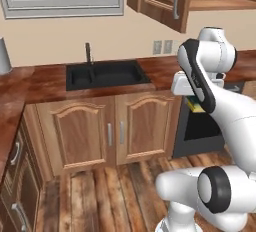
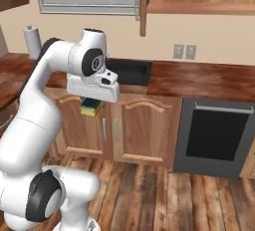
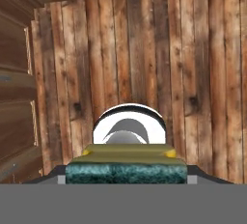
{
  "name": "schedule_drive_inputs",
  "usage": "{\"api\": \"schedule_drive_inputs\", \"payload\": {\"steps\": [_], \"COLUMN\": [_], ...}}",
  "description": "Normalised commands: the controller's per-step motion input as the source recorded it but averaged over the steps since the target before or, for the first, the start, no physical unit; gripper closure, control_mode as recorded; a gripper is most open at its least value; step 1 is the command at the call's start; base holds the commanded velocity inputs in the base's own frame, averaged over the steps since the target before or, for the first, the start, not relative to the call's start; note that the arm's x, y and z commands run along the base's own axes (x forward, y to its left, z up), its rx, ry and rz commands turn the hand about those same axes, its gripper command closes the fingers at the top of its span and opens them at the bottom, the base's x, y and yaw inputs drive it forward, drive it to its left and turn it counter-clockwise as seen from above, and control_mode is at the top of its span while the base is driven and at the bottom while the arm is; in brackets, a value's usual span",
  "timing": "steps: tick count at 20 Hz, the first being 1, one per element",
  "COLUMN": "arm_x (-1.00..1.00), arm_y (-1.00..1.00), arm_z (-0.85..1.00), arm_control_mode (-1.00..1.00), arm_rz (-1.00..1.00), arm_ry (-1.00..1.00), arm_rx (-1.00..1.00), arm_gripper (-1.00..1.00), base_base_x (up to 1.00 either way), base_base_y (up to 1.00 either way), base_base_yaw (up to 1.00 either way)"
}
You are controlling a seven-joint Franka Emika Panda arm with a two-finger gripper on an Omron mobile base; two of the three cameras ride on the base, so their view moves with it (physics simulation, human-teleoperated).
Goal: Pick up the sponge and sponge from the sink, and place them back in the cabinet, and close the cabinet doors.
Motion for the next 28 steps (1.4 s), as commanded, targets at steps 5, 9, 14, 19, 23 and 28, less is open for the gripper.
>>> {"api": "schedule_drive_inputs", "payload": {"steps": [5, 9, 14, 19, 23, 28], "arm_x": [0.0, 0.0, 0.0, 0.0, 0.0, 0.0], "arm_y": [0.0, 0.0, 0.0, 0.0, 0.0, 0.0], "arm_z": [0.0, 0.0, 0.0, 0.0, 0.0, 0.0], "arm_control_mode": [1.0, 1.0, 1.0, 1.0, 1.0, 1.0], "arm_rz": [0.0, 0.0, 0.0, 0.0, 0.0, 0.0], "arm_ry": [0.0, 0.0, 0.0, 0.0, 0.0, 0.0], "arm_rx": [0.0, 0.0, 0.0, 0.0, 0.0, 0.0], "arm_gripper": [1.0, 1.0, 1.0, 1.0, 1.0, 1.0], "base_base_x": [-0.17, -0.17, -0.13, -0.02, 0.0, 0.04], "base_base_y": [-0.59, -0.59, -0.6, -0.62, -0.62, -0.6], "base_base_yaw": [0.0, 0.0, 0.0, 0.0, 0.0, 0.0]}}
